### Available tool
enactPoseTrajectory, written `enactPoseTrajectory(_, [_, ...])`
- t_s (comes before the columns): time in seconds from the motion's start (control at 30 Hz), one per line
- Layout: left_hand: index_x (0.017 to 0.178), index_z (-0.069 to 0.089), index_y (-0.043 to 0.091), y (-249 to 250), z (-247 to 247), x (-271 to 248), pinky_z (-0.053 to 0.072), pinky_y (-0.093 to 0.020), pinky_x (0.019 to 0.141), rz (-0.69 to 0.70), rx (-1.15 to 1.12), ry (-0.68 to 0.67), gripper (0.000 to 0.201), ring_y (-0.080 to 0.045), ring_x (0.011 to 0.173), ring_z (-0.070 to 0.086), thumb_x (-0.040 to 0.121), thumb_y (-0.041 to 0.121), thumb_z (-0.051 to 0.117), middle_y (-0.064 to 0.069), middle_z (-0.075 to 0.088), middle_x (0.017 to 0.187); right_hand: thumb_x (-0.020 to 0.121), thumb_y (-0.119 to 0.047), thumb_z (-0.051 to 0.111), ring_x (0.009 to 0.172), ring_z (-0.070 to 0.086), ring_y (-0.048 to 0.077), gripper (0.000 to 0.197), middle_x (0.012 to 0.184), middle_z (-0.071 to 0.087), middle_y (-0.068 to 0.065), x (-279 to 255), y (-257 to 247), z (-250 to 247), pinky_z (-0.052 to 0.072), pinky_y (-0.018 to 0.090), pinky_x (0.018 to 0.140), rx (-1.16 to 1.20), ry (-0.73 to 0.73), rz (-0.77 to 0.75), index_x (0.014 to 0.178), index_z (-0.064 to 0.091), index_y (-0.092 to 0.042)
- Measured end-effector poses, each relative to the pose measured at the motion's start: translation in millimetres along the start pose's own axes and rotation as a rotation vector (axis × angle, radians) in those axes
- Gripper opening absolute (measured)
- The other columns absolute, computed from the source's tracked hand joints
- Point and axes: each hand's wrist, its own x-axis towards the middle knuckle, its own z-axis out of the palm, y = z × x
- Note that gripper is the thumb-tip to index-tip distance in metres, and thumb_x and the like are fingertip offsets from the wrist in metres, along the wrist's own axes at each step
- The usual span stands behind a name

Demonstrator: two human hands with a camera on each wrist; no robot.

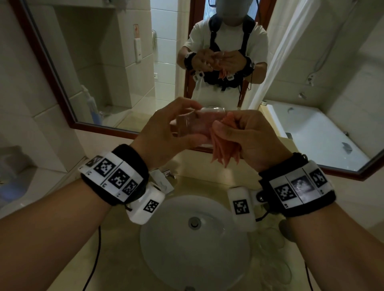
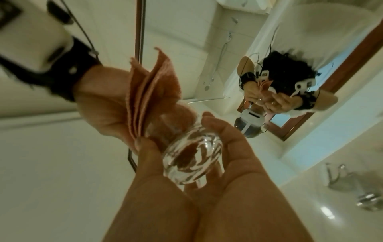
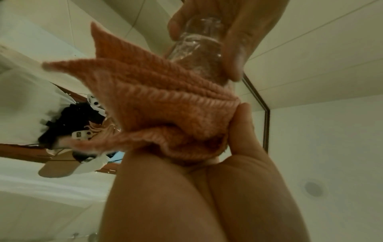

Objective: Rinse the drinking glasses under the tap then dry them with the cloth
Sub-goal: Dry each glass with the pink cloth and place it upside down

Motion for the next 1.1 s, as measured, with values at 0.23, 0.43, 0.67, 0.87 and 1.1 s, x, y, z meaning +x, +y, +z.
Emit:
enactPoseTrajectory(0.23, [0.122,0.054,0.017,0.8,1.9,-1.1,0.06,-0.029,0.078,-0.002,-0.072,0.006,0.061,-0.016,0.101,0.068,0.072,0.031,0.086,0.002,0.061,0.117,0.079,-0.021,0.07,0.076,0.072,0.026,0.018,0.082,0.075,0.012,-0.5,2.4,0.0,0.063,0.037,0.073,0.048,0.03,0.02,0.095,0.077,-0.016])
enactPoseTrajectory(0.43, [0.123,0.062,0.014,16.3,2.2,3.3,0.057,-0.026,0.048,-0.459,-0.423,-0.078,0.063,-0.023,0.073,0.073,0.087,0.065,0.052,-0.009,0.075,0.095,0.088,-0.005,0.067,0.079,0.072,0.037,0.033,0.089,0.074,0.022,-2.6,-0.3,2.4,0.063,0.039,0.072,0.019,0.057,-0.011,0.12,0.066,0.005])
enactPoseTrajectory(0.67, [0.115,0.058,0.018,16.0,3.6,1.7,0.062,-0.034,0.06,-0.15,-0.189,-0.031,0.043,-0.022,0.087,0.074,0.077,0.03,0.074,0.004,0.067,0.103,0.074,-0.034,0.078,0.093,0.067,0.051,0.061,0.105,0.068,0.035,-3.0,0.0,-3.5,0.054,0.066,0.084,0.097,0.06,0.057,0.119,0.066,0.006])
enactPoseTrajectory(0.87, [0.119,0.054,0.022,15.2,4.6,0.7,0.061,-0.029,0.075,-0.03,-0.022,-0.015,0.055,-0.015,0.097,0.07,0.073,0.031,0.083,0.007,0.063,0.113,0.079,-0.016,0.067,0.074,0.073,0.014,0.035,0.079,0.076,0.001,-5.1,-2.7,-7.6,0.061,0.027,0.07,0.188,0.032,0.084,0.111,0.067,-0.001])
enactPoseTrajectory(1.1, [0.108,0.07,0.019,29.8,6.9,3.1,0.058,-0.029,0.052,-0.538,-0.454,-0.045,0.063,-0.023,0.06,0.07,0.075,0.069,0.052,-0.02,0.07,0.092,0.088,-0.003,0.064,0.063,0.071,0.008,0.032,0.07,0.074,-0.006,-11.9,-11.5,-1.0,0.058,0.023,0.059,0.043,0.004,-0.014,0.12,0.065,0.001])
